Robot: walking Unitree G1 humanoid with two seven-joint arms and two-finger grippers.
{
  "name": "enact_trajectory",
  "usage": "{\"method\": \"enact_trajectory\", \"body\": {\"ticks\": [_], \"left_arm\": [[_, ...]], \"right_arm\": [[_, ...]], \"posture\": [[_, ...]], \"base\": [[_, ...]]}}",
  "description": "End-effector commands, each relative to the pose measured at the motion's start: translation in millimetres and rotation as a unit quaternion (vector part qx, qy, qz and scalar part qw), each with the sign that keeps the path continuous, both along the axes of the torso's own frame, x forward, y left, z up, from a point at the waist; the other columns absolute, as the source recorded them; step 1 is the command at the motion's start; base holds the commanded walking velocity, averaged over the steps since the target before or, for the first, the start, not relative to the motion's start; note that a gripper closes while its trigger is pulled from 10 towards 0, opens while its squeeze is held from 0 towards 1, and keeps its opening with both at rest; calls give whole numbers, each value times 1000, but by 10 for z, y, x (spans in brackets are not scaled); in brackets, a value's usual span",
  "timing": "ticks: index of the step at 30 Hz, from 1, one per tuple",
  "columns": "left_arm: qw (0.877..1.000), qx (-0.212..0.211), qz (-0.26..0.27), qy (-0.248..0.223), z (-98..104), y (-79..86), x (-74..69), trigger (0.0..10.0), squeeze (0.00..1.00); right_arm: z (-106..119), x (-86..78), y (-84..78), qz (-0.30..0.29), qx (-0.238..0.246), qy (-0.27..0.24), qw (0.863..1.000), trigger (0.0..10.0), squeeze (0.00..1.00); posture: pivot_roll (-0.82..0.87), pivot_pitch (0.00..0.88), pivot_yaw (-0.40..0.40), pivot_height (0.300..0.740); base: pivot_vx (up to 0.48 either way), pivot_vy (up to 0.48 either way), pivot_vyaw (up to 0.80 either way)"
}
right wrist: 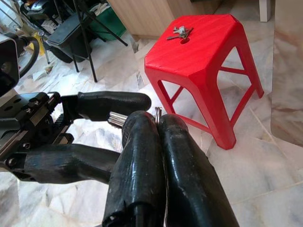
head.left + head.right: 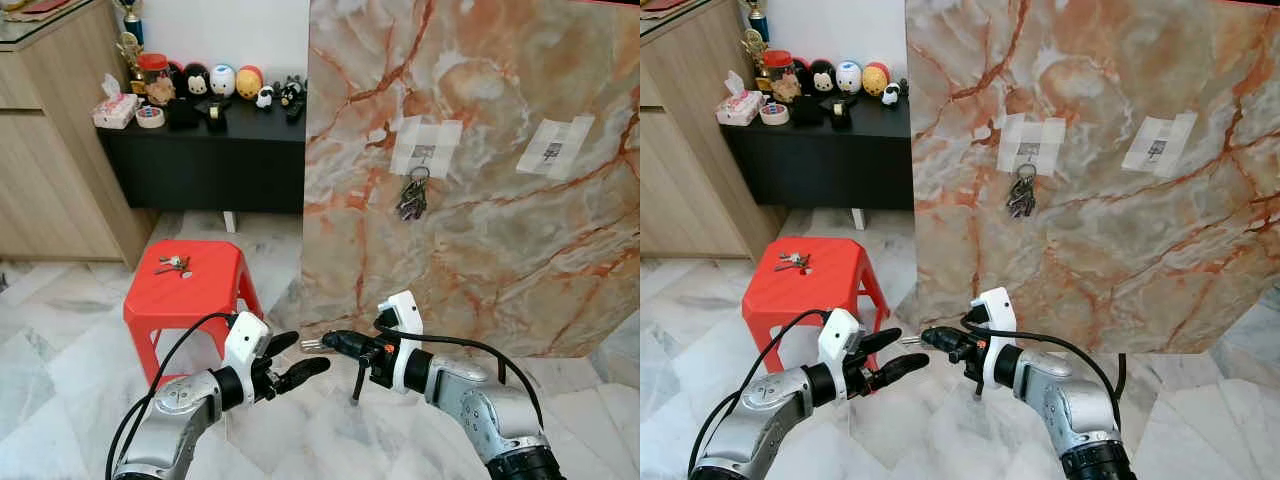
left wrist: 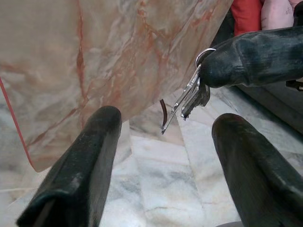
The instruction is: Hang keys on a hook
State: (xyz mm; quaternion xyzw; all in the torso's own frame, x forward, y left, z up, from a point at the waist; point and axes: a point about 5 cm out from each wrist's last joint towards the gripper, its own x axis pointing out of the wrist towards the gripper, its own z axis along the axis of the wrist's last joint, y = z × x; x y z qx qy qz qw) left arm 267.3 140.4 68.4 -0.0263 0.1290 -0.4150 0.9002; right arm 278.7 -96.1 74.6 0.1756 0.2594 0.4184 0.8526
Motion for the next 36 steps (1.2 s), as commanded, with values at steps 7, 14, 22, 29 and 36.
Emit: {"method": "enact_trajectory", "body": {"ticks": [7,14,22,29,36], "left_arm": [[1000,-3,-6,3,18,-10,10,0,0],[1000,-5,-8,3,18,-14,7,0,0],[1000,-8,-7,0,24,-19,12,0,0],[1000,-14,-2,-5,60,-15,43,0,0],[1000,-22,-4,-5,73,-21,40,0,0]], "right_arm": [[56,35,1,-4,5,-6,1000,10000,0],[59,38,5,-5,6,-6,1000,10000,0],[61,38,12,-5,7,-6,1000,10000,0],[57,37,8,-6,5,-6,1000,10000,0],[56,38,9,-6,5,-7,1000,10000,0]], "posture": [[13,65,-81,737],[13,66,-81,737],[12,66,-80,737],[14,66,-79,737],[15,66,-78,737]], "base": [[0,0,0],[0,0,0],[0,0,0],[0,0,0],[0,0,0]]}}
